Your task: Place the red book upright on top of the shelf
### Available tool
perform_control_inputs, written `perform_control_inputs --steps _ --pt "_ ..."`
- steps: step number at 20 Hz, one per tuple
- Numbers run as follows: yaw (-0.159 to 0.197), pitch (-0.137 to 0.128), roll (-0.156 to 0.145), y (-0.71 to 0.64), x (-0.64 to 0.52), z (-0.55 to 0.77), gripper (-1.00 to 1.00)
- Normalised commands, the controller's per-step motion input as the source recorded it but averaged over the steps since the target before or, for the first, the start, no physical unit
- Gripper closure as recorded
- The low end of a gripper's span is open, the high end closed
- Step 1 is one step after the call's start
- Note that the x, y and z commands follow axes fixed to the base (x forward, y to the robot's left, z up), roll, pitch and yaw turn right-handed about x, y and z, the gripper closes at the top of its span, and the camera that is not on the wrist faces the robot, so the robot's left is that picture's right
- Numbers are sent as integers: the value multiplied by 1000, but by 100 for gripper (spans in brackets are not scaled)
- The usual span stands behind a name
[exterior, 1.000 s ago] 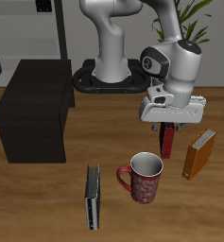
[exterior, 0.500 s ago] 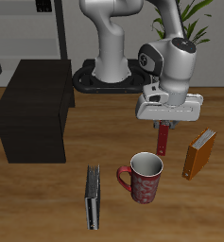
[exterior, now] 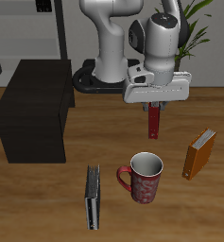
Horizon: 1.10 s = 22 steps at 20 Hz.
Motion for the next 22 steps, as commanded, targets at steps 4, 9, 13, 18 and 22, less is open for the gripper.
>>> perform_control_inputs --steps 4,9,13,18,22 --pt "12 36 33 -395 -85 447 100" --pt "67 -45 15 -595 -109 642 100" --pt "32 -7 36 -391 -120 396 100" --pt "-13 -4 65 -552 -191 418 100" --pt "18 -6 27 -604 -69 248 100"
